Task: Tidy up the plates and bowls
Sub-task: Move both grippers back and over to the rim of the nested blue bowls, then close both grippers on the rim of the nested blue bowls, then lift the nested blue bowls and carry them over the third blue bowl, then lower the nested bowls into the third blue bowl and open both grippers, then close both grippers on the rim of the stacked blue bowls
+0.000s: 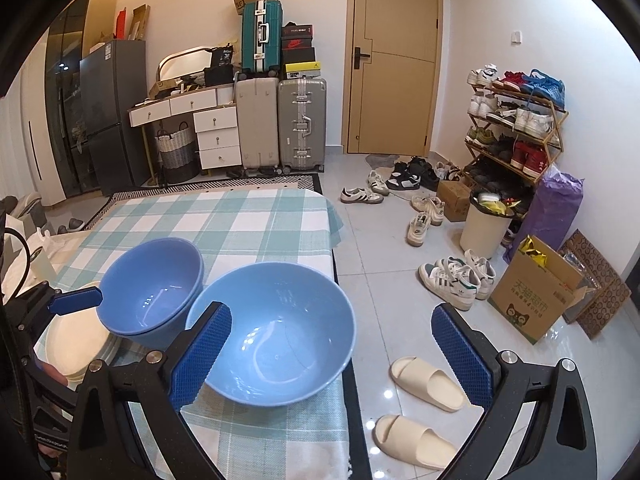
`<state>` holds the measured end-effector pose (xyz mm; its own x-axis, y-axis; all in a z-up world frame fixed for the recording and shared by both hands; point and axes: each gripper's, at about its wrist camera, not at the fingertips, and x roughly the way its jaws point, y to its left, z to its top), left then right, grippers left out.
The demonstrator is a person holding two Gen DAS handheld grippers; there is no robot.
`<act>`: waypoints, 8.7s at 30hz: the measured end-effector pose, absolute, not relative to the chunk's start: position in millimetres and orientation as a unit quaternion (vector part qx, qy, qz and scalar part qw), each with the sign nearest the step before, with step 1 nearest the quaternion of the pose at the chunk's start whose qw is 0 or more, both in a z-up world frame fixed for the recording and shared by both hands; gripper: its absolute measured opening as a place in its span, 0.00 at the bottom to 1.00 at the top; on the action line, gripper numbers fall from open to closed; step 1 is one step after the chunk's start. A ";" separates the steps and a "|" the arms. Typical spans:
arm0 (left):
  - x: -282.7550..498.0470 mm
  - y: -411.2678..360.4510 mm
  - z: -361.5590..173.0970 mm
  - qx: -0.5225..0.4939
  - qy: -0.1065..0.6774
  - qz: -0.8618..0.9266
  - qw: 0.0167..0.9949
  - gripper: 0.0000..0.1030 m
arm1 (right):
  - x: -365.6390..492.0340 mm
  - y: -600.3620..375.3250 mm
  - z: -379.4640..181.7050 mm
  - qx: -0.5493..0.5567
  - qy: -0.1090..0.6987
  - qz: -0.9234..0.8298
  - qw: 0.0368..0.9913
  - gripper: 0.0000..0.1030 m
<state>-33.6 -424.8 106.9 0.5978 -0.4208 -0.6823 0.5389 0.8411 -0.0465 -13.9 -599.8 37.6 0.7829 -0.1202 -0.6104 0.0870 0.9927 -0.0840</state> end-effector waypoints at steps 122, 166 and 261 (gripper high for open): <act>-15.2 -340.5 151.7 -0.007 0.316 -0.272 0.909 0.27 | 1.4 -524.7 62.9 -0.070 0.319 -0.030 0.945 0.23; 44.5 -246.9 115.0 -0.001 0.343 -0.151 0.927 0.27 | 85.7 -408.9 19.1 -0.080 0.345 0.055 0.934 0.23; 141.1 -262.7 19.1 -0.008 0.418 -0.166 0.893 0.98 | 132.8 -453.5 -65.5 0.013 0.399 0.081 0.913 0.97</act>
